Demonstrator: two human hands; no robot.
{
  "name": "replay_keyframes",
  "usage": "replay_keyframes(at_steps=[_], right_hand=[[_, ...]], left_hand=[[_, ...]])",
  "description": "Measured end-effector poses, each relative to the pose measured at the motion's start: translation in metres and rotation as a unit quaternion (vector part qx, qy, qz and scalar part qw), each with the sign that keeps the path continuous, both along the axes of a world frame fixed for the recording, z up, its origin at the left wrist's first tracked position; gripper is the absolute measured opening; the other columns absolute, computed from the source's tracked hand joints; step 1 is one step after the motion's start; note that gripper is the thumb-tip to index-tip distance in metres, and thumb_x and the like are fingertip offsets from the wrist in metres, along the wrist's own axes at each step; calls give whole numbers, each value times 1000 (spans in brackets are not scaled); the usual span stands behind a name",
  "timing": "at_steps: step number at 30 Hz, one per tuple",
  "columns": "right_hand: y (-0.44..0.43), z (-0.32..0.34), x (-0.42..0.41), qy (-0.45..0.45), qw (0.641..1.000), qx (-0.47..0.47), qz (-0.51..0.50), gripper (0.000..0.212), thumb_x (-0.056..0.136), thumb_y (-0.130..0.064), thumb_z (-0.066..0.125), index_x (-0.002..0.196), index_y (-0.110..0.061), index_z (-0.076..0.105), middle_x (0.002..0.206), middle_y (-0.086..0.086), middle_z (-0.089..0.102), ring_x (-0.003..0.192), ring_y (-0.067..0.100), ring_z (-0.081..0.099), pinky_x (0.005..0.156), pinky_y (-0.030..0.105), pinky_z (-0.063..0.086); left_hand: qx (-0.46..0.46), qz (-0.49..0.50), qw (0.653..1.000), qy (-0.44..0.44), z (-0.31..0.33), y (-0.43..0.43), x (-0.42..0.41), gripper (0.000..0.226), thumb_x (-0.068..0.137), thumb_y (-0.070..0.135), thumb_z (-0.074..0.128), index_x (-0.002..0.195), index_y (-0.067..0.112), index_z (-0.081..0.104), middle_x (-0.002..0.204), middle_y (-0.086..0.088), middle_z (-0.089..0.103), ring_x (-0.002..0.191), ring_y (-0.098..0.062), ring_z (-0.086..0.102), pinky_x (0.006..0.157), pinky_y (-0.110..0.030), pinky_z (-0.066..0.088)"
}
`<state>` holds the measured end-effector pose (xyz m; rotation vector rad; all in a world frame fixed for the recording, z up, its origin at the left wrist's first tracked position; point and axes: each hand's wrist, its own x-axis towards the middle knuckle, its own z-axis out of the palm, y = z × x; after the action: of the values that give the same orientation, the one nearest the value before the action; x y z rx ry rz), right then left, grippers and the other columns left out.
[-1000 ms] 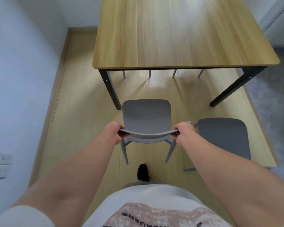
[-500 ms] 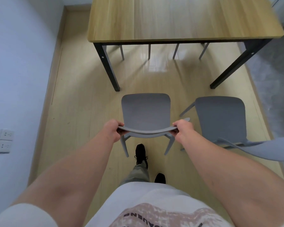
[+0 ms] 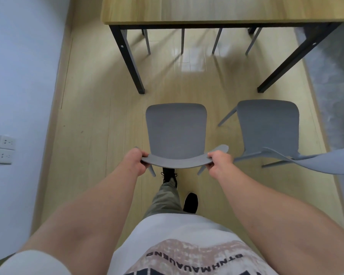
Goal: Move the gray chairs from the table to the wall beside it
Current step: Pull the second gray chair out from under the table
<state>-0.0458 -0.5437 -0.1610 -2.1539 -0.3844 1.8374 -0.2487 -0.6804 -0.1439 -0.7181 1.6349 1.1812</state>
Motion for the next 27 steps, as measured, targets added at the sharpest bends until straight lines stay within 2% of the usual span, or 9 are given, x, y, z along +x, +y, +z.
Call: replay_keyframes(at_steps=[4,6,9,15,18,21,22,24,27], right_hand=[[-18,-10,10,-8,1000,-13,-6,35,85,10,57,116,-6,54,108,16,66,92,31,68,77,44,60],[-25,-12,15,-16,1000,-16,-2,33,85,11,57,111,-9,52,107,15,64,95,31,67,85,47,59],[-36,-19,24,-33,999,-24,6,35,82,11,58,113,-7,55,105,13,66,92,31,68,83,48,59],[-45,-29,33,-46,998,-37,31,49,78,9,61,124,-9,58,108,13,69,91,30,69,78,45,60],[-45,-20,33,-71,996,-28,49,44,78,7,60,120,-8,59,105,11,68,92,29,69,79,44,60],[-46,5,29,-112,991,7,69,27,83,1,57,108,-9,57,100,7,63,89,29,65,87,40,56],[-46,18,27,-125,988,20,83,16,86,-1,56,101,-7,54,99,7,59,87,29,61,86,37,54],[-43,42,22,-152,979,52,126,5,89,-3,55,89,-2,50,101,10,57,89,31,57,87,41,52],[-38,72,11,-156,959,92,217,26,92,-9,53,116,0,59,93,8,59,94,31,58,84,39,52]], left_hand=[[-14,14,1000,-17,-13,-16,10,16,91,-16,38,86,-2,45,114,-19,52,94,-33,58,86,-42,49],[-13,20,1000,-19,-15,-23,16,26,91,-17,37,112,-3,48,126,-22,52,114,-37,57,86,-43,48],[-29,26,999,-19,-23,-36,26,53,92,-16,38,142,1,35,137,-23,50,122,-38,54,87,-44,48],[-31,30,999,-10,-29,-48,38,54,91,-14,42,143,0,34,133,-23,53,115,-36,58,85,-39,49],[-64,-24,998,7,-26,-46,38,48,91,-13,45,137,-2,41,115,-20,57,101,-33,61,81,-35,51],[-99,-45,994,26,-14,-44,39,8,92,-5,46,95,-6,54,93,-13,59,71,-27,56,60,-31,50],[-109,-70,991,42,-8,-42,36,8,92,0,47,88,-3,54,98,-13,59,68,-25,52,51,-28,47],[-110,-93,984,104,3,-41,30,27,89,9,52,115,2,57,129,-9,57,85,-26,54,42,-18,47],[-140,-48,974,169,16,-44,14,52,90,13,58,141,11,47,136,-2,54,115,-19,56,78,-19,48]])
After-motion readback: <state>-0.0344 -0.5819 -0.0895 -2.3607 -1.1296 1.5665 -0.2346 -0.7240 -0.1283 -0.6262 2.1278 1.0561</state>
